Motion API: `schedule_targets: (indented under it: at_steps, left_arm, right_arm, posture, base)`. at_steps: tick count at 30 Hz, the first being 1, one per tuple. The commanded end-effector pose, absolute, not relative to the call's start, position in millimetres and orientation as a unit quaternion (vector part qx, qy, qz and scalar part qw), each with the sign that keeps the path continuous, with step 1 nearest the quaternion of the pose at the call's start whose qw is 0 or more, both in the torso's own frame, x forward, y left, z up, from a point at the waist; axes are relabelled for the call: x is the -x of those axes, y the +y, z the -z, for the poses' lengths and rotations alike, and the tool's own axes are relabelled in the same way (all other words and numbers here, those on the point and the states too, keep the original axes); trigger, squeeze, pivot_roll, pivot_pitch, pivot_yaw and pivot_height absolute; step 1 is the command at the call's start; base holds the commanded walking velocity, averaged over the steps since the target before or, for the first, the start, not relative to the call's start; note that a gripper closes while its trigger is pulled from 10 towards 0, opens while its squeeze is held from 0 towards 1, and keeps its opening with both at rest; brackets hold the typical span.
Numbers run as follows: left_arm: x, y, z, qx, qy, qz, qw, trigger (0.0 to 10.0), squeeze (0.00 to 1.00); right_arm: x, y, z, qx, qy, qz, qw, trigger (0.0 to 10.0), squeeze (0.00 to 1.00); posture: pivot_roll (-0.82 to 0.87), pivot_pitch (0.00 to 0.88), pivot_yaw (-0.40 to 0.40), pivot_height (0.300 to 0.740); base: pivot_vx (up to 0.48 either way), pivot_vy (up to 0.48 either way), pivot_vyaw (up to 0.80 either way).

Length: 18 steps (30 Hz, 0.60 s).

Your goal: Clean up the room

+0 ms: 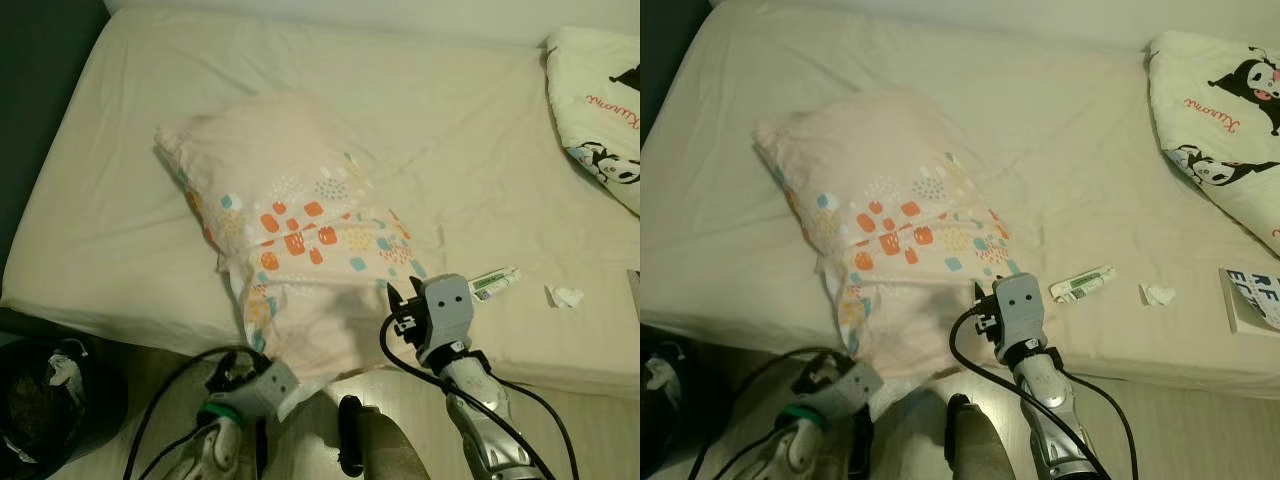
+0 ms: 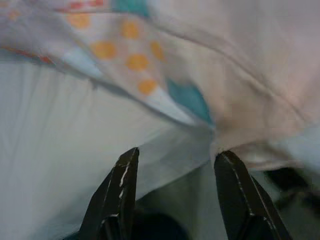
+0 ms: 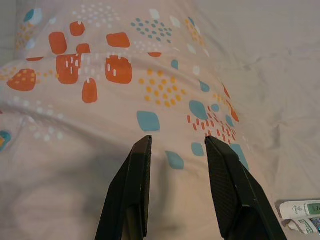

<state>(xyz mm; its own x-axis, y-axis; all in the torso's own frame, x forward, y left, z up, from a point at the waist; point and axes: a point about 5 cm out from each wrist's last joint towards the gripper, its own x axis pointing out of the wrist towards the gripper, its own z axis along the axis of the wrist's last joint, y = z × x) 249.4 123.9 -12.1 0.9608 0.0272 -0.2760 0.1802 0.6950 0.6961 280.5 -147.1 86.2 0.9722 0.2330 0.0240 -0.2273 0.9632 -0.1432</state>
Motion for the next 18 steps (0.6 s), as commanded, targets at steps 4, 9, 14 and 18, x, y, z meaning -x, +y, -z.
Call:
schedule_targets:
  at_steps: [4, 9, 14, 18]
  left_arm:
    - [-245, 124, 16, -0.326, 0.165, 0.021, 0.931, 10.0, 0.0]
    - [-248, 130, 5, -0.325, 0.129, -0.001, 0.937, 10.0, 0.0]
    - [-256, 144, -19, -0.334, 0.048, -0.069, 0.939, 10.0, 0.0]
    - [-270, 165, -46, -0.33, 0.01, -0.165, 0.93, 10.0, 0.0]
  right_arm:
    - [-275, -148, -78, 0.067, -0.001, -0.115, 0.991, 10.0, 0.0]
    - [-274, -152, -77, 0.068, 0.001, -0.11, 0.992, 10.0, 0.0]
    - [-275, -151, -77, 0.067, 0.001, -0.109, 0.992, 10.0, 0.0]
    - [-277, -149, -78, 0.065, -0.001, -0.11, 0.992, 10.0, 0.0]
  posture:
    - [-0.1, 0.322, 0.0, 0.74]
    - [-0.1, 0.323, 0.001, 0.74]
    - [-0.1, 0.322, 0.005, 0.74]
    - [-0.09, 0.319, 0.005, 0.74]
  base:
    - [0.0, 0.0, 0.0]
    - [0.0, 0.0, 0.0]
    - [0.0, 0.0, 0.0]
    - [0.0, 0.0, 0.0]
